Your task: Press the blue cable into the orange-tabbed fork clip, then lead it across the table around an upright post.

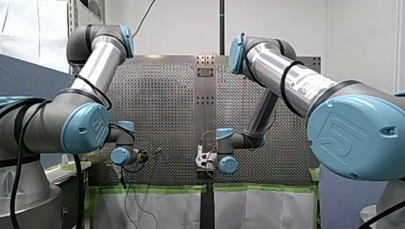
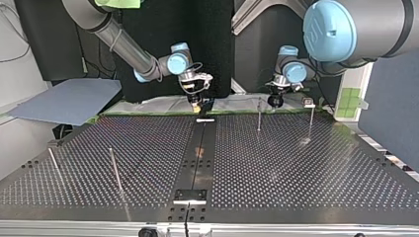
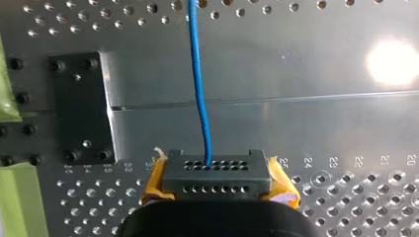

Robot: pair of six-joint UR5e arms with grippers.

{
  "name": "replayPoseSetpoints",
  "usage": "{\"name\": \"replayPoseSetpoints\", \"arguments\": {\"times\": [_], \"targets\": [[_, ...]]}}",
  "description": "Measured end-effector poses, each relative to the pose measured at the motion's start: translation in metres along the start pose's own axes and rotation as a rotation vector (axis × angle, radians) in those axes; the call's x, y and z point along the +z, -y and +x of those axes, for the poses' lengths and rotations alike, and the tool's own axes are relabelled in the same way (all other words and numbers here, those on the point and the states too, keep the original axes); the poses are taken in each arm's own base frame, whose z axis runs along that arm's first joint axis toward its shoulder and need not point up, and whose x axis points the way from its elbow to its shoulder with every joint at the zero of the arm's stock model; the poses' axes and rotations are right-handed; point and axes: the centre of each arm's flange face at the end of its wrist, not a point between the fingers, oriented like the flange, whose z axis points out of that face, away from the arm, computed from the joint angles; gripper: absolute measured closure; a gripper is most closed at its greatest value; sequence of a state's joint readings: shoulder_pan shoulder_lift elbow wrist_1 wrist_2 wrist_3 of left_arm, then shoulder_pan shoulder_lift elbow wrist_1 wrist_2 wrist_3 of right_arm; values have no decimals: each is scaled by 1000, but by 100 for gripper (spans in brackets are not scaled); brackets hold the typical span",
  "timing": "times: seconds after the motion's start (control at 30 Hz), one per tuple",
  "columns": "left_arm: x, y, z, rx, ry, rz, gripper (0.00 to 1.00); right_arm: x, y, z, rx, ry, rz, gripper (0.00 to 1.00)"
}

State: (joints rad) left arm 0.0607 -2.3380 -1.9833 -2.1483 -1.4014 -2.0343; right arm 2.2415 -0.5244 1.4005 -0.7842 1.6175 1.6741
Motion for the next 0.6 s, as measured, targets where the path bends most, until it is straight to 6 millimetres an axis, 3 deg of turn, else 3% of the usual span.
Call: {"name": "replayPoseSetpoints", "arguments": {"times": [0.6], "targets": [[2,-5,-8,-31,14,3,100,29,-33,27,8,-23,-48,100]]}}
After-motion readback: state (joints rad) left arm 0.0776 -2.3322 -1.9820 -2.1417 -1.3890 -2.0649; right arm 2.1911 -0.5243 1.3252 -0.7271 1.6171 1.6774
